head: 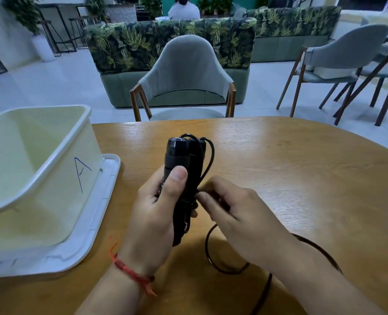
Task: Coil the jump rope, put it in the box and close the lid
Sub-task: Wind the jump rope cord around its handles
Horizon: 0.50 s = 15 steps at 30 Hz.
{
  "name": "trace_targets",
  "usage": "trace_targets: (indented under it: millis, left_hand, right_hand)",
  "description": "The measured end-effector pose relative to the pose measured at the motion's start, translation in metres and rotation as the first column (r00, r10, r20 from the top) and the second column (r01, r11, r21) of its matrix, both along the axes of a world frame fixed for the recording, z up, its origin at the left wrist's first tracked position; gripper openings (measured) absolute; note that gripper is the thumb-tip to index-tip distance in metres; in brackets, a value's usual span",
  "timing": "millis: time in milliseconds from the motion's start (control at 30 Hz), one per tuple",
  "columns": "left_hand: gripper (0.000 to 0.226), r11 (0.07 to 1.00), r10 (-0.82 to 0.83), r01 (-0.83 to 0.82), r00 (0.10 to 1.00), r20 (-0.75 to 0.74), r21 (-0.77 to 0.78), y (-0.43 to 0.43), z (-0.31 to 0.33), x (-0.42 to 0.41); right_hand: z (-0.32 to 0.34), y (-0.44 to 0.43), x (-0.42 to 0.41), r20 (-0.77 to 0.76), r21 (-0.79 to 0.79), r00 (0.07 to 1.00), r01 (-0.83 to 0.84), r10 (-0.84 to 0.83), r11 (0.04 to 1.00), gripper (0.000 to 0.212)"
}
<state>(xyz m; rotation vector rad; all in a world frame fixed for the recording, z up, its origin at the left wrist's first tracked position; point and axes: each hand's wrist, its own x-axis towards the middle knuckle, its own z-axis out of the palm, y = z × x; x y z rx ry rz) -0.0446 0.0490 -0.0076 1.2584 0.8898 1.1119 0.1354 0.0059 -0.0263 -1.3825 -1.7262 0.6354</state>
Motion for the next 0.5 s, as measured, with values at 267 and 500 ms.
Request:
trace_targets:
  millis: [267, 500]
  left_hand:
    - [0.058, 0.997, 0.063, -0.066, 0.995, 0.083, 0.028, 0.009, -0.001, -0.003]
    - [0.048, 0.943, 0.325, -0.293, 0.914, -0.243, 0.159, 0.032, -0.001, -0.019]
  right_hand:
    - [0.005, 0.001, 0.001, 0.119, -0.251, 0.989, -0.052, 0.084, 0.967, 0.026]
    - [0.022, 0.002, 0.024, 0.095, -0.391, 0.995, 0.046, -0.01, 0.919, 0.021]
